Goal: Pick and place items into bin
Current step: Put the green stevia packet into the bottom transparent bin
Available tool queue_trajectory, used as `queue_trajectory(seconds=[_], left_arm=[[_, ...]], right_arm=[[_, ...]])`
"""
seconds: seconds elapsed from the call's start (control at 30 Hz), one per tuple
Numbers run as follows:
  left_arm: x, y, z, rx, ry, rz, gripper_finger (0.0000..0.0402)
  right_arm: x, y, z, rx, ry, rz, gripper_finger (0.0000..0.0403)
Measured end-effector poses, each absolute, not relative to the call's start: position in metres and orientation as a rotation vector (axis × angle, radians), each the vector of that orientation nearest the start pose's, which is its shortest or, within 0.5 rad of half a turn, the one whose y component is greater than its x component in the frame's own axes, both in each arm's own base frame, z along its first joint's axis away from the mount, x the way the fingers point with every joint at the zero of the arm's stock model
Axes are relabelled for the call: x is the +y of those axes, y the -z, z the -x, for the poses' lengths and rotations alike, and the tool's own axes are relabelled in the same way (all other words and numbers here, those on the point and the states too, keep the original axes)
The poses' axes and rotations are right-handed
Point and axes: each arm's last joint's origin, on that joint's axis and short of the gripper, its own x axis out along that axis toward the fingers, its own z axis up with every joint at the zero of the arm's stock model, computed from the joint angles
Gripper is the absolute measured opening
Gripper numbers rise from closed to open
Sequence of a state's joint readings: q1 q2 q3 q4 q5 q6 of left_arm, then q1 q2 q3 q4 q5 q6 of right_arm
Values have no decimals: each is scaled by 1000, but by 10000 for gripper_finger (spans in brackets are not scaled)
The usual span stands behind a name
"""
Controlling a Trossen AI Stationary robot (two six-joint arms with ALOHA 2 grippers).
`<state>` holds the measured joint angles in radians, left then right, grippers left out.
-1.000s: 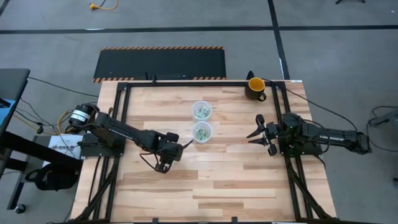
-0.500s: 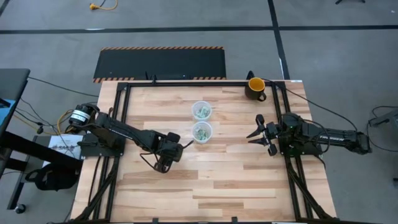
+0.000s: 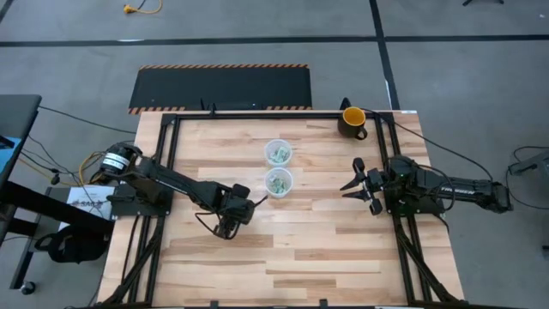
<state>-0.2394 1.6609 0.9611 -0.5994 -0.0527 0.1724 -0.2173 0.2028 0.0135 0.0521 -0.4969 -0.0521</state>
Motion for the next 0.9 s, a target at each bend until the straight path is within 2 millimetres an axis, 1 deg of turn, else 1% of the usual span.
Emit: queue_trajectory(seconds=[0.1, 0.17, 0.6, 0.73, 0.9], left_arm=[[-71, -146, -292, 1307, 307, -314, 213], [-72, -141, -296, 1329, 316, -310, 213], [-69, -140, -297, 1333, 323, -295, 209], [-69, -140, -297, 1335, 321, -290, 192], [-69, -139, -298, 1331, 320, -289, 157]], right_arm=[[-9, -157, -106, 121, -282, 4, 87], [-9, -157, -106, 121, -282, 4, 87], [-9, -157, -106, 121, -282, 4, 87], [-9, -157, -106, 121, -282, 4, 87], [-9, -157, -106, 121, -282, 4, 87]])
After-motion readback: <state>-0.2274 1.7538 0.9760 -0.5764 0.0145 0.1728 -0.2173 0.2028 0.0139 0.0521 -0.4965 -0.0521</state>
